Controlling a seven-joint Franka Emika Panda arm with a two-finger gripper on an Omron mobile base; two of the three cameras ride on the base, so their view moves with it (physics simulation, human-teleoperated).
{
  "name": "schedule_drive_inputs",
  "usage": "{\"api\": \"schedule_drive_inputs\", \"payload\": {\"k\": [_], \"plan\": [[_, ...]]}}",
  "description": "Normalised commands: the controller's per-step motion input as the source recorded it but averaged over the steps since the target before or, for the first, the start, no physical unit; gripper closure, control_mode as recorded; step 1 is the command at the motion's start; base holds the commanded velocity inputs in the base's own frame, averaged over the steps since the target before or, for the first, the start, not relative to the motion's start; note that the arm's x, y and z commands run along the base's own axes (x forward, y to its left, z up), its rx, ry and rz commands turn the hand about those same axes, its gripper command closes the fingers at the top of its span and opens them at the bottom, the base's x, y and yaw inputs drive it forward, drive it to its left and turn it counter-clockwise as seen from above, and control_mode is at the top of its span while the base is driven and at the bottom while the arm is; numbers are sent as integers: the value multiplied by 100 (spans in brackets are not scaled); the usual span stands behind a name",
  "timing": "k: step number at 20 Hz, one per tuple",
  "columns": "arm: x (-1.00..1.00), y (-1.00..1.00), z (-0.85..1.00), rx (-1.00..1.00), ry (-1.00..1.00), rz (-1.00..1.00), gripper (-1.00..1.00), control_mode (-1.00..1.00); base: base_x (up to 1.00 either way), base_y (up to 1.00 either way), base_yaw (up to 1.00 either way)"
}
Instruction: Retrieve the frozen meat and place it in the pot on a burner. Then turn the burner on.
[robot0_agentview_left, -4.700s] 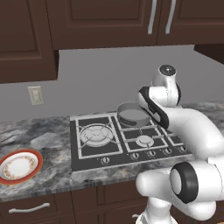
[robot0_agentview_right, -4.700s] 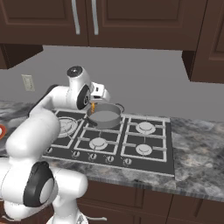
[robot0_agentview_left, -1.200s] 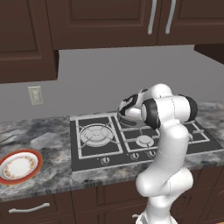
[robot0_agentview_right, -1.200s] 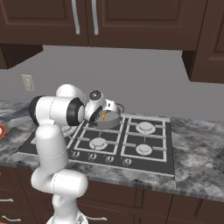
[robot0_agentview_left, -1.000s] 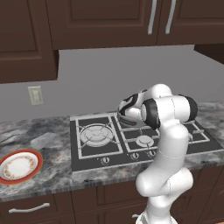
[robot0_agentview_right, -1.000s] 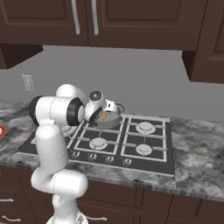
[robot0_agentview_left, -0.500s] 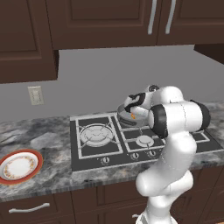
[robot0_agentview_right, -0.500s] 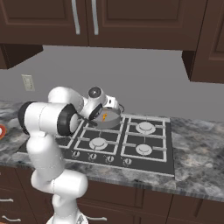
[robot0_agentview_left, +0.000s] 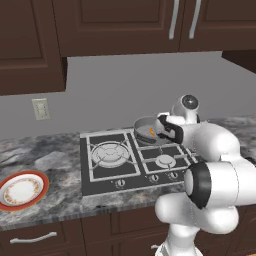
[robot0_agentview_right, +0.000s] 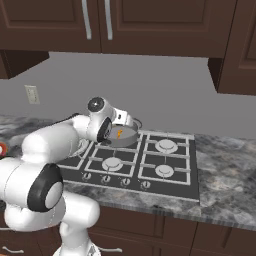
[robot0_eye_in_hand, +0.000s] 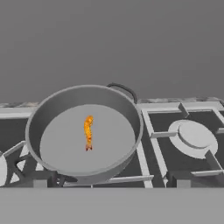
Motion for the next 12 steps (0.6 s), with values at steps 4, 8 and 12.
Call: {"api": "schedule_drive_inputs", "payload": {"k": [4,8,12], "plan": [[-99,0,4,-13,31,-5,-100,-100,0,0,0],[-89,0,0,-2,32,-2,-100,-100,0,0,0],[-58,-3,32,0,44,0,-100,-100,0,0,0]]}}
